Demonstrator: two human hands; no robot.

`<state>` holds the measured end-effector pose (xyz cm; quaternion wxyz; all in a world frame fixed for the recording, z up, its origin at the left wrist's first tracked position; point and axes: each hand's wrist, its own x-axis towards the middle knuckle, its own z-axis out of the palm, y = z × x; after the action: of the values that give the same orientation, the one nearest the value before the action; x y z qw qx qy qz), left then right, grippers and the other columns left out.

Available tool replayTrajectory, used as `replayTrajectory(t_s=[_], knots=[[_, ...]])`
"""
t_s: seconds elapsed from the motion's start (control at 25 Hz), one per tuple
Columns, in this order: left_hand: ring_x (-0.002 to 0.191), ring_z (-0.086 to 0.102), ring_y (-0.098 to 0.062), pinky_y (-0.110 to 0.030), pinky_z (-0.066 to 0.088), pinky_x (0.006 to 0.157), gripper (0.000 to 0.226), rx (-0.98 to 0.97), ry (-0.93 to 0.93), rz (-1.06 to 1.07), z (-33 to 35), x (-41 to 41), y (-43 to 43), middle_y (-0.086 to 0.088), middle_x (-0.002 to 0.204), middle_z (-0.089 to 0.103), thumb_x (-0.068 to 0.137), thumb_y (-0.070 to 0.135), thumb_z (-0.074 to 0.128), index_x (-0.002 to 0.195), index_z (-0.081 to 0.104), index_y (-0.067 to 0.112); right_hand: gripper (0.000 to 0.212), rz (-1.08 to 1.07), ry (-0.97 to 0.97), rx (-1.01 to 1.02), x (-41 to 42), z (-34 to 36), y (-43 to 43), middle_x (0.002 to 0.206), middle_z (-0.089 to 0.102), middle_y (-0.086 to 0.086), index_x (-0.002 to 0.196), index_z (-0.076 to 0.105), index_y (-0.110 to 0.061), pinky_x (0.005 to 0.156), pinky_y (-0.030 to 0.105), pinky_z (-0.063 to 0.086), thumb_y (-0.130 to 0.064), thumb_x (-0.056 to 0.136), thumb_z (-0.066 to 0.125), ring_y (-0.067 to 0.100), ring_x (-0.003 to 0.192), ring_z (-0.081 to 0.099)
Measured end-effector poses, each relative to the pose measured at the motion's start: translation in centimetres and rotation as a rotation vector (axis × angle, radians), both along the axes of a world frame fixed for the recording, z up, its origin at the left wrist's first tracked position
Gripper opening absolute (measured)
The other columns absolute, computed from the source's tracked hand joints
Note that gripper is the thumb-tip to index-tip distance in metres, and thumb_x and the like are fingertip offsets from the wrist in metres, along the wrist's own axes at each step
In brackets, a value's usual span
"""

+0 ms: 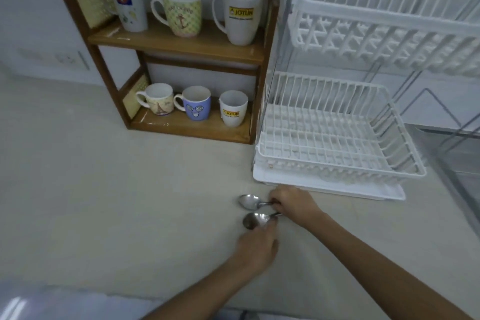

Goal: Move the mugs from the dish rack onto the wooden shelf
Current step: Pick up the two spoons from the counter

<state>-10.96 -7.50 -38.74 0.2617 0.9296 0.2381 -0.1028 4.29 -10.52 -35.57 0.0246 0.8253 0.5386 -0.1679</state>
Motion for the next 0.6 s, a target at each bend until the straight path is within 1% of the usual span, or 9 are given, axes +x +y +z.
replayTrajectory(t_s=[0.04, 0.08, 0.2, 0.28, 0.36, 0.44, 0.52, 0.56, 0.6], knots=[[0.104, 0.06, -0.042, -0.045, 0.049, 0.083, 0.052, 0.031, -0.003, 0.05, -0.1, -0.5, -0.5, -0.022, 0.128, 0.054, 0.095, 0.029, 0.037, 0.144, 0.023, 0.019, 0.017, 0.038, 0.007, 0.0, -0.2, -0.2, 0.0, 0.111, 0.063, 0.007, 0.103, 0.064, -0.017, 0.079, 0.036, 0.048, -0.022, 0.089, 0.055, 0.028, 0.105, 0.059], [0.098, 0.061, -0.043, -0.044, 0.05, 0.078, 0.05, 0.062, -0.02, 0.067, -0.4, -0.4, 0.0, -0.023, 0.122, 0.056, 0.094, 0.028, 0.037, 0.142, 0.025, 0.019, 0.016, 0.03, 0.008, 0.008, 0.0, -0.2, 0.4, 0.11, 0.065, 0.007, 0.101, 0.064, -0.017, 0.077, 0.035, 0.048, -0.022, 0.088, 0.057, 0.028, 0.104, 0.06], [0.088, 0.063, -0.043, -0.042, 0.049, 0.07, 0.056, 0.13, -0.04, 0.166, -0.4, -0.5, -1.0, -0.024, 0.115, 0.056, 0.094, 0.027, 0.037, 0.147, 0.019, 0.021, 0.013, 0.065, 0.016, -0.007, 0.1, -0.2, 1.1, 0.104, 0.066, 0.007, 0.095, 0.065, -0.017, 0.074, 0.033, 0.046, -0.024, 0.084, 0.062, 0.028, 0.099, 0.061], [0.092, 0.063, -0.043, -0.043, 0.05, 0.073, 0.053, 0.161, -0.015, 0.189, -0.2, 0.0, -1.4, -0.025, 0.115, 0.058, 0.095, 0.027, 0.036, 0.146, 0.022, 0.02, 0.011, 0.077, 0.016, -0.023, 0.6, -0.1, 1.3, 0.105, 0.065, 0.009, 0.094, 0.065, -0.016, 0.073, 0.031, 0.045, -0.023, 0.085, 0.063, 0.028, 0.097, 0.061], [0.095, 0.062, -0.042, -0.044, 0.05, 0.076, 0.042, 0.168, 0.0, 0.212, -0.1, 0.1, -1.9, -0.024, 0.117, 0.058, 0.096, 0.025, 0.036, 0.137, 0.032, 0.016, 0.01, 0.092, 0.018, -0.038, 0.9, -0.1, 1.1, 0.106, 0.063, 0.012, 0.094, 0.064, -0.014, 0.074, 0.033, 0.048, -0.02, 0.086, 0.064, 0.03, 0.095, 0.062], [0.098, 0.061, -0.039, -0.043, 0.05, 0.077, 0.034, 0.144, -0.004, 0.255, -0.1, -0.4, -2.1, -0.021, 0.118, 0.055, 0.099, 0.03, 0.036, 0.128, 0.038, 0.013, 0.009, 0.107, 0.025, -0.049, 1.3, -0.2, 0.7, 0.103, 0.063, 0.011, 0.092, 0.064, -0.013, 0.071, 0.033, 0.048, -0.019, 0.085, 0.063, 0.029, 0.091, 0.063], [0.103, 0.06, -0.037, -0.042, 0.05, 0.079, 0.035, 0.166, 0.043, 0.301, 0.0, -1.1, -1.8, -0.019, 0.122, 0.053, 0.1, 0.031, 0.037, 0.13, 0.04, 0.015, 0.003, 0.118, 0.075, -0.06, 1.6, -0.2, 0.2, 0.093, 0.061, 0.004, 0.085, 0.061, -0.016, 0.06, 0.027, 0.043, -0.019, 0.083, 0.062, 0.025, 0.084, 0.06], [0.106, 0.059, -0.036, -0.042, 0.049, 0.083, 0.036, 0.204, 0.085, 0.324, 0.2, -1.3, -1.5, -0.018, 0.124, 0.052, 0.1, 0.025, 0.037, 0.135, 0.038, 0.017, 0.004, 0.141, 0.117, -0.068, 1.7, -0.2, -0.1, 0.089, 0.059, 0.001, 0.081, 0.058, -0.018, 0.057, 0.025, 0.039, -0.019, 0.082, 0.062, 0.021, 0.081, 0.057], [0.108, 0.058, -0.035, -0.042, 0.048, 0.086, 0.042, 0.245, 0.124, 0.359, 0.4, -1.5, -1.0, -0.018, 0.125, 0.051, 0.099, 0.017, 0.037, 0.141, 0.032, 0.019, 0.008, 0.175, 0.159, -0.076, 1.8, -0.1, -0.3, 0.088, 0.058, 0.0, 0.079, 0.055, -0.02, 0.057, 0.025, 0.037, -0.018, 0.082, 0.062, 0.019, 0.08, 0.054]])
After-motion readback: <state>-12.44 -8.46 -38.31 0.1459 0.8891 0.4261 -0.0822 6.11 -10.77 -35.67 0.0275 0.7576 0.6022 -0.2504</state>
